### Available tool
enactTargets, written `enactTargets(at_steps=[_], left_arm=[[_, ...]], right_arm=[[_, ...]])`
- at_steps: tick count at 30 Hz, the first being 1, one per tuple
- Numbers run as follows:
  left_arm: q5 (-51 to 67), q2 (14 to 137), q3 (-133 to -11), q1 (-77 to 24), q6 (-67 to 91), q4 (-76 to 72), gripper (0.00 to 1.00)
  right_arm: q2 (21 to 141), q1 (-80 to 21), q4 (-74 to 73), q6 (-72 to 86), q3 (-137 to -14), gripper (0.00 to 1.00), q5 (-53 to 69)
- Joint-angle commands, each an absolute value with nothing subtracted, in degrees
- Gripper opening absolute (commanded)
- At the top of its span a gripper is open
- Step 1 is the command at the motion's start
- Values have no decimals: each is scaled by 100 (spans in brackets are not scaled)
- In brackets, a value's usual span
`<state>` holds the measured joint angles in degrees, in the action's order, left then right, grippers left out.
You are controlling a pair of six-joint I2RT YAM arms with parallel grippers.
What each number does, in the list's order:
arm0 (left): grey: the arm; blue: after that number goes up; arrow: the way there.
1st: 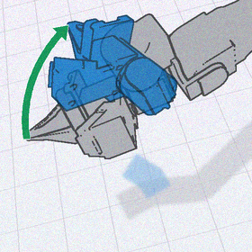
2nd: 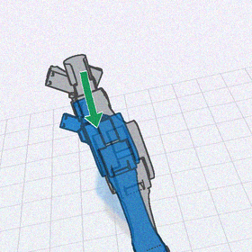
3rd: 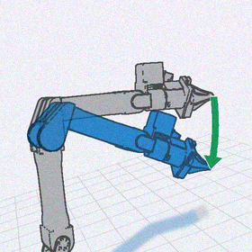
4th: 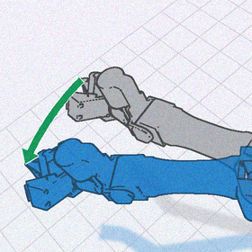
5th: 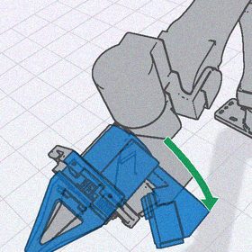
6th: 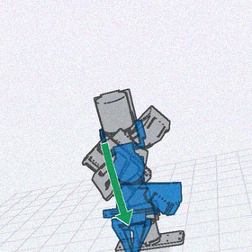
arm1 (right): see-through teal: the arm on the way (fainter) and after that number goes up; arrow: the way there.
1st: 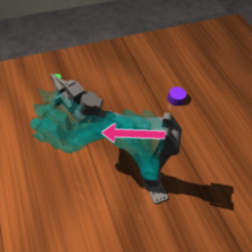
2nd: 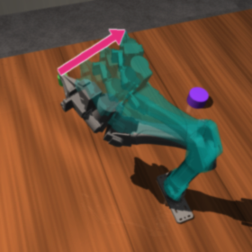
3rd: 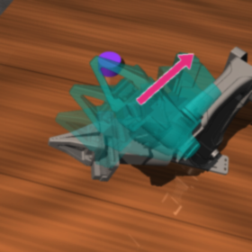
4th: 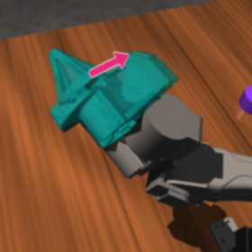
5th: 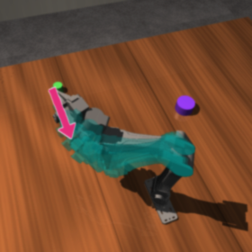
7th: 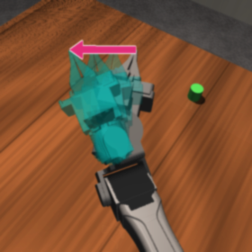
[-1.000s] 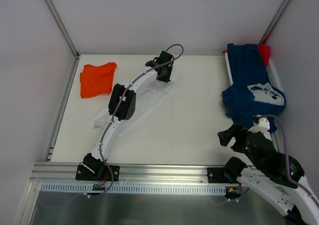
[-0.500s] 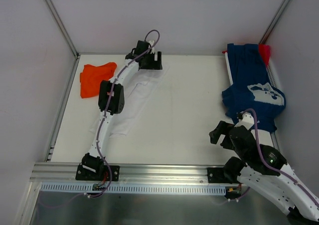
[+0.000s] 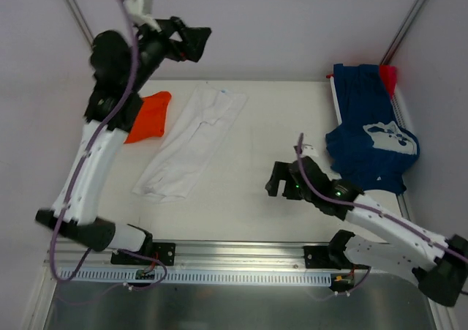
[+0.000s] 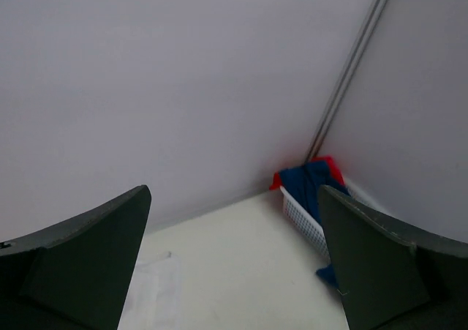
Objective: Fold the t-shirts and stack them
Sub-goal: Rotate the tshirt 90 degrees
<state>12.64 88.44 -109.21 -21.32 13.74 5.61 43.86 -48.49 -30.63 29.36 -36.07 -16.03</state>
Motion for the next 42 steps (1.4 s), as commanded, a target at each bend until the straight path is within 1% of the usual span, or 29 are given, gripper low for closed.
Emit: enactTargets(at_steps=[1,2,3,4,5,7,8,9,10,11,13,18,25,27,31,34,38,42], left_arm=[[282,7500,-9568,-2101,1038,334,99],[125,7236,-9275,-2092,985,351,99],[45,6685,-9011,-2100,976,378,99],[18,6401,-8469,-2101,976,413,99],[-261,5859,-8194,-2101,984,457,99],[-360,5373,-7502,-2101,1063,544,99],[-378,5161,-7306,-2101,1090,588,99],[-500,4837,-7156,-2101,1177,667,99],[-501,4686,-6919,-2092,1186,868,99],[-492,4493,-6821,-2100,1195,983,99],[-510,4299,-6532,-2101,1327,1168,99],[-369,3718,-5785,-2101,1573,1318,99],[-352,3463,-5581,-2101,1512,1397,99],[-334,3402,-5564,-2092,1485,1424,99],[-343,3322,-5511,-2101,1459,1485,99],[-290,3252,-5467,-2109,1485,1494,99],[-237,3243,-5441,-2153,1529,1521,99],[-185,3278,-5432,-2197,1599,1521,99]], right_arm=[[6118,-5341,-1495,2637,-5003,99,-1019],[6491,-5431,-1416,2567,-5314,100,-1020],[6834,-5484,-1189,2488,-5587,99,-828],[7499,-5510,-1056,2496,-5825,99,-635],[7810,-5511,-924,2548,-6253,100,-337],[8347,-5537,-643,2584,-6660,76,-98],[8785,-5555,-546,2619,-6975,62,-62],[8980,-5572,-441,2732,-7126,17,139],[9148,-5633,-405,2768,-7285,3,158],[9480,-5669,-387,2812,-7547,1,184],[9816,-5783,-255,2918,-7795,0,255],[11143,-6029,193,3199,-8733,0,746],[12444,-6240,615,3603,-9763,0,1142],[12655,-6249,904,3752,-9800,0,1283],[12955,-6214,1414,3964,-9467,0,1432],[12885,-6153,2211,4130,-8782,0,1546],[12709,-6003,3277,4420,-7317,1,1573],[12542,-5959,3893,4491,-6374,0,1503]])
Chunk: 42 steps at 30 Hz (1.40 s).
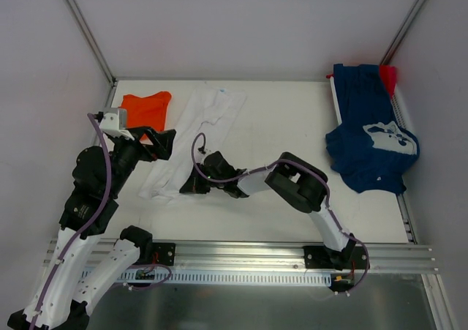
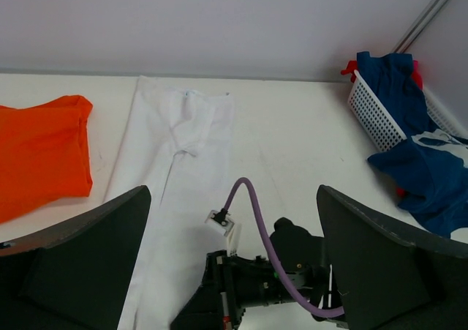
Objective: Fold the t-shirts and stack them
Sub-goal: Rotate the tshirt 90 degrees
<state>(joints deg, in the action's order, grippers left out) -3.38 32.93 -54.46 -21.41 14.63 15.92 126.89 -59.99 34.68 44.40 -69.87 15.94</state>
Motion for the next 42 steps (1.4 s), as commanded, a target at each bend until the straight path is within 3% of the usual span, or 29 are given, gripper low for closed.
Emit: enactTargets(at_steps=[1,14,24,30,31,32,34,36,42], left_arm=[[-185,3296,-5432,-2197,1617,1512,99],[-26,3437,-5388,-2206,1766,1512,99],[-18,3603,-5317,-2250,1863,1494,99],[-18,3726,-5274,-2285,1855,1398,99],[-18,3753,-5273,-2285,1846,1397,99],[104,3762,-5265,-2285,1837,1363,99],[210,3805,-5230,-2285,1793,1257,99],[456,3867,-5264,-2285,1767,1204,99],[904,3947,-5554,-2285,1608,1195,99]], right_arm=[[12498,-5959,4041,4500,-6224,0,1451],[11120,-6055,4887,4641,-3605,0,932],[8932,-6310,2339,3964,-2804,0,-535],[8789,-6442,1916,3709,-3023,3,-694],[8876,-6460,1864,3657,-3189,10,-677],[8938,-6530,1855,3526,-3286,42,-598],[9087,-6609,1567,3358,-3576,88,-536],[9140,-6732,1075,3007,-4260,99,-632],[9019,-6812,-482,2321,-5912,100,-817]])
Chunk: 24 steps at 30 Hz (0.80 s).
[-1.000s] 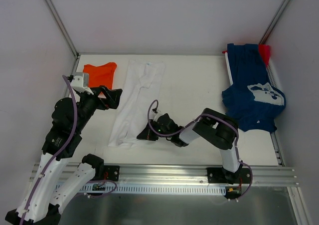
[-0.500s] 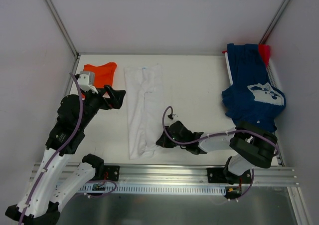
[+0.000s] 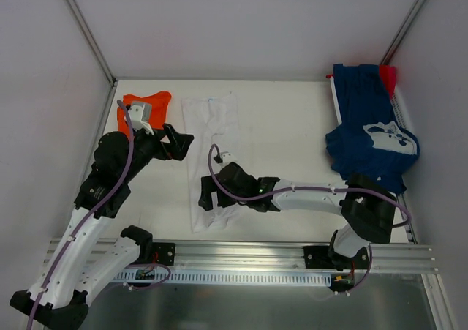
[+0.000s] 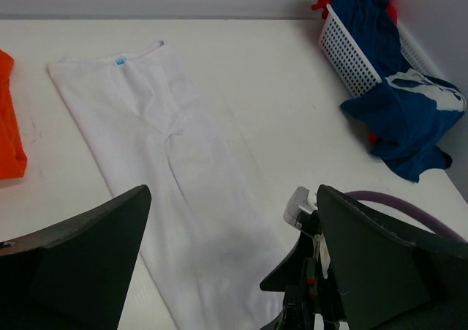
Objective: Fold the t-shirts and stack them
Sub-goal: Rotate the tshirt 90 degrees
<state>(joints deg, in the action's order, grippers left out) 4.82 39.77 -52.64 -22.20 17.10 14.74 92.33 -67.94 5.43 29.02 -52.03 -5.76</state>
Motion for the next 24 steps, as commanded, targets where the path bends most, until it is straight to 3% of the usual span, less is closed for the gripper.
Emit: enactTargets(at_steps=[1,6,8,13,19,24], left_arm=[[940,3877,-5589,-2285,1722,1221,99],[608,3754,-5398,-2320,2881,2134,97],[370,3552,-4716,-2408,3435,2486,95],[-156,2909,-3185,-2838,4471,2934,92],[-1431,3898,-2558,-4805,5824,3243,91],[-2283,4597,-2374,-6316,7107,3261,94]], right_arm=[[8948,-6812,-762,2190,-6046,99,-878],[8088,-6811,-2184,1969,-6512,99,-1528],[7684,-6803,-2582,1977,-6408,100,-2037],[5999,-6742,-3155,2486,-5050,100,-2645],[4721,-6706,-2682,3164,-3649,99,-2540],[4807,-6653,-2498,3226,-3411,99,-2409]])
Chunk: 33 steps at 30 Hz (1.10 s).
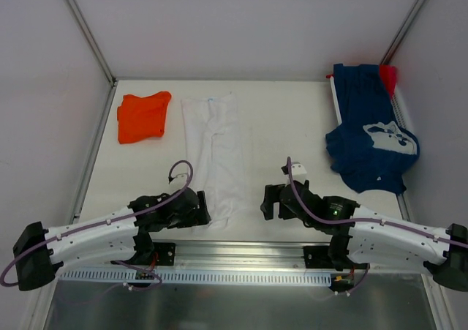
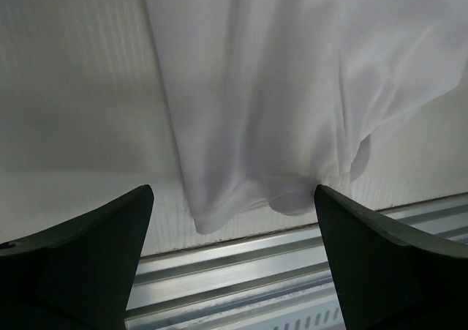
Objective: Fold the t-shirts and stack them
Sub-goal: Rotate the tshirt 90 degrees, then grab the bottom of the folded rectangular tshirt with both arms
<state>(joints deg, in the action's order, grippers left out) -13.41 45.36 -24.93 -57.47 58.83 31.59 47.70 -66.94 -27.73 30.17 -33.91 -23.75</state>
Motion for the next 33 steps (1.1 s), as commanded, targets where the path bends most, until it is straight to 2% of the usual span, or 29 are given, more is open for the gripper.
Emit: enactTargets(at_steps=[1,8,11,15,18,23,28,33], left_arm=[[-2346,4562,-2312,-6424,7241,3261,94],[-2549,4306,-1916,-6952,7953,3305,91],[-2654,4491,-1776,-7233,8410,3296,89],[-3022,4754,-1819,-7654,8981,3313,87],[-3331,4781,-1933,-7927,9227,3392,85],[-3366,5001,-2144,-7972,9211,3515,84],[-3244,5045,-1978,-8007,9448,3560,84],[-3173,4869,-1706,-8147,9764,3560,80]], right_arm=[[4860,-6566,-2374,3199,-3358,100,-2225],[5001,-5678,-257,3348,-2190,100,-792],[5535,-5432,517,3384,-2004,99,-370],[6721,-5282,1552,3454,-2109,84,191],[7513,-5273,2247,3647,-2223,80,561],[8199,-5300,2619,3788,-2364,79,703],[8104,-5414,2575,3937,-2250,76,598],[7656,-5949,1961,4078,-2066,51,-164]])
